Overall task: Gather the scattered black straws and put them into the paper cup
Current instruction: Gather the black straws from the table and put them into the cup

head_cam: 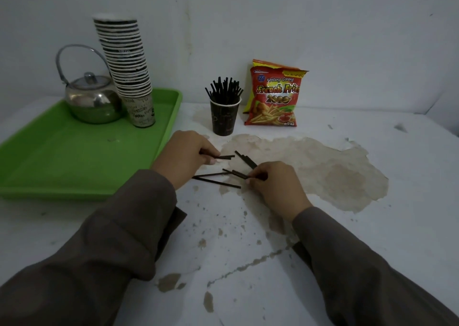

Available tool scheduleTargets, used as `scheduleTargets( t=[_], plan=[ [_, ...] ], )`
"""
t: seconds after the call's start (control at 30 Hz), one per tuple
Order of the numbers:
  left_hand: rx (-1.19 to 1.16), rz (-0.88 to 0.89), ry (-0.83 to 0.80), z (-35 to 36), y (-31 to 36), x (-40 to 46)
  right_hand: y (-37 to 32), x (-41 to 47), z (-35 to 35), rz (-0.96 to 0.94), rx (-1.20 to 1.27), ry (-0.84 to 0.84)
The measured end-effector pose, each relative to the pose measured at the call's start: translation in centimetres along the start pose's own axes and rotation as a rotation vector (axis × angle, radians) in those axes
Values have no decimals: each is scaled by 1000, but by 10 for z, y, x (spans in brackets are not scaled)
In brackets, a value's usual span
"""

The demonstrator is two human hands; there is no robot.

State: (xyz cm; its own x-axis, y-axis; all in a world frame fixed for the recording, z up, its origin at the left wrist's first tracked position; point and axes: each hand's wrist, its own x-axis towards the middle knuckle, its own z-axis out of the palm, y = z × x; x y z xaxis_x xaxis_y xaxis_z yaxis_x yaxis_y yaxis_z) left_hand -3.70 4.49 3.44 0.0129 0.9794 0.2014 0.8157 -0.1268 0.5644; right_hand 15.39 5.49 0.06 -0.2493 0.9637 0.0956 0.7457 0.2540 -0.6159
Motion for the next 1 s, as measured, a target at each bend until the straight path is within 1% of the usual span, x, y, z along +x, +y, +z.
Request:
scheduleTargets(
  t=[0.07, 0.13, 0.27, 0.5, 0.63, 0.7, 0.8, 0.9, 0.93, 1.0],
  plan=[
    [-1, -37, -14, 2, -2, 0, -5, -1, 5, -35, -36, -30],
    [3, -43, -36, 5, -3, 1, -9, -2, 10, -106, -111, -26],
    [63, -1, -100, 12, -2, 3, -18, -4, 21, -267, -246, 59],
    [140, 95, -189, 10, 3, 5, -28, -3, 35, -430, -510, 76],
    [216, 142, -200, 13, 3, 6, -28, -6, 33, -463, -611, 103],
    [191, 134, -173, 14, 1, 6, -24, -6, 29, -449, -627, 102],
    [49, 98, -103, 12, -2, 8, -17, -1, 14, -373, -513, 111],
    [-125, 53, 36, 5, -2, 14, -12, 6, -3, -287, -329, 131],
    [-190, 45, 81, 2, -1, 15, -11, 7, -8, -258, -245, 122],
    [-375, 20, 149, -4, 3, 16, -12, 9, -17, -198, 6, 104]
  ],
)
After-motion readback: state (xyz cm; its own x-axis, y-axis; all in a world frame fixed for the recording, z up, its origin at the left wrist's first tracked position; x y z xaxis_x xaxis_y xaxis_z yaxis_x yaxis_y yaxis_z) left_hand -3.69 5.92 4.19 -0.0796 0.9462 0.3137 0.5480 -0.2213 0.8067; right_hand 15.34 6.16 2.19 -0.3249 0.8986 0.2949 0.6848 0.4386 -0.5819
